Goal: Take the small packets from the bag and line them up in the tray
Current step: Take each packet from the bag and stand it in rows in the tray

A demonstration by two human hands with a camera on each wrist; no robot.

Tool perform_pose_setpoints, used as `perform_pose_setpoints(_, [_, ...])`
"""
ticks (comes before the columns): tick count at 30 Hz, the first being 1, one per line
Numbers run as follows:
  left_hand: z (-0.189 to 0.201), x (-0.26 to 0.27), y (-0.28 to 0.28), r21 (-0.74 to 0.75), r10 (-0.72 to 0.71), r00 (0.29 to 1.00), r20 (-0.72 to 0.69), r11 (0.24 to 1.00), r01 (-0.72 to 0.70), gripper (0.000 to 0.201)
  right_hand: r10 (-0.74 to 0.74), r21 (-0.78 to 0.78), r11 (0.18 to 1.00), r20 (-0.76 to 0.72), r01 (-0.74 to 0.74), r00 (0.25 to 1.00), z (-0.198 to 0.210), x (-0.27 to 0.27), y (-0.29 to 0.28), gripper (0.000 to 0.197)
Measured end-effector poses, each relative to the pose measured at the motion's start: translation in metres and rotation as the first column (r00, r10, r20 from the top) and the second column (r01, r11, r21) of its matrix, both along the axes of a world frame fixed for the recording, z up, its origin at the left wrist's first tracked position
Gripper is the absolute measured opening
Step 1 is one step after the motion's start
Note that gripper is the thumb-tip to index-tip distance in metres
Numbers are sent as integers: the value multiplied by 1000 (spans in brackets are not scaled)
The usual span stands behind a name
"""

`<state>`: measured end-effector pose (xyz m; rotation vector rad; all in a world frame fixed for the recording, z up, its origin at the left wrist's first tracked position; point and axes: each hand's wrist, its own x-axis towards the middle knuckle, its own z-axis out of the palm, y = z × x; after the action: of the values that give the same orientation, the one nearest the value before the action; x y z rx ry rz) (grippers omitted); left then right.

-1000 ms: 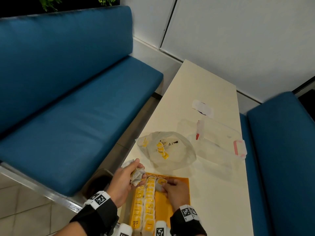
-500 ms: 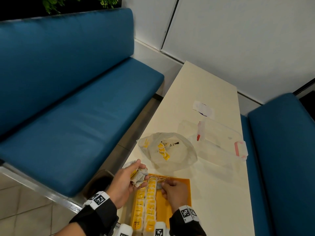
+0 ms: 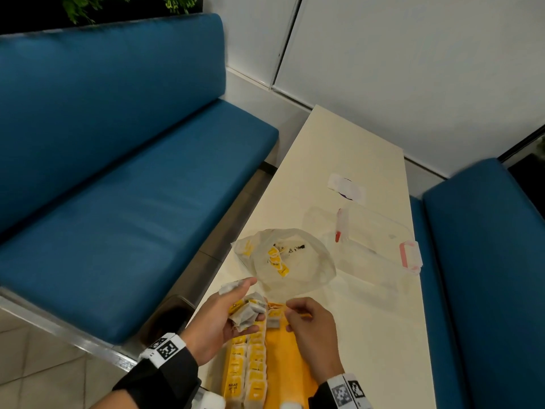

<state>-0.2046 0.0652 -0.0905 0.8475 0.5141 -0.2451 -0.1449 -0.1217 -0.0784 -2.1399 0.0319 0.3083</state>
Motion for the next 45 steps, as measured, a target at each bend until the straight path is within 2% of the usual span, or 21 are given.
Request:
perform_pose_setpoints(3, [1,-1,-2,17,-80,996,29,997,79,36,213,50,975,29,-214,977,11,1,7,25])
perform_pose_setpoints(6, [3,-2,-3,-1,-153,987,54,988,153,40,415,12,910,10,-415,910,20,7,13,31])
perform_pose_setpoints(9, [3,-3,-1,-32,-174,983,62,984,176,41,488,-52,870,-47,-490,872,23,12,14,34])
perform_pose_setpoints(11, [2,-4,-1,-42,-194,978,74,979,198,41,493,-70,862,-119,-502,862,24,13,15,33])
perform_pose_setpoints(14, [2,-5,-1,-44,-215,973,79,975,218,41,470,-68,871,-172,-486,866,24,15,17,20])
perform_pose_setpoints(18, [0,-5,0,-47,-191,979,68,980,194,41,410,68,912,-185,-404,893,25,16,17,11])
perform_pose_setpoints(22, [-2,-4,1,-28,-160,986,35,987,161,32,331,123,941,-157,-315,930,24,15,16,16])
perform_pose_setpoints(27, [-8,-3,3,63,-137,991,8,989,136,24,243,280,943,-212,-180,946,23,11,11,35])
perform_pose_setpoints(30, [-9,-3,0,173,-134,991,30,977,126,17,241,331,931,-240,-154,940,24,6,11,25])
perform_pose_setpoints(33, [-10,-1,-1,337,-171,982,79,932,136,6,268,214,951,-202,-224,942,21,4,13,13])
perform_pose_setpoints(38, [-11,1,6,640,-344,932,112,743,197,10,401,-54,914,-48,-403,915,12,6,9,27])
perform_pose_setpoints(40, [-11,2,7,692,-386,916,113,692,206,10,427,-110,899,2,-425,904,11,7,9,19])
perform_pose_setpoints(42, [-11,4,8,717,-401,908,123,669,199,9,406,-91,911,22,-403,914,12,8,8,13])
perform_pose_setpoints(45, [-11,4,9,731,-437,889,139,651,205,9,351,77,934,-23,-348,936,14,10,5,13])
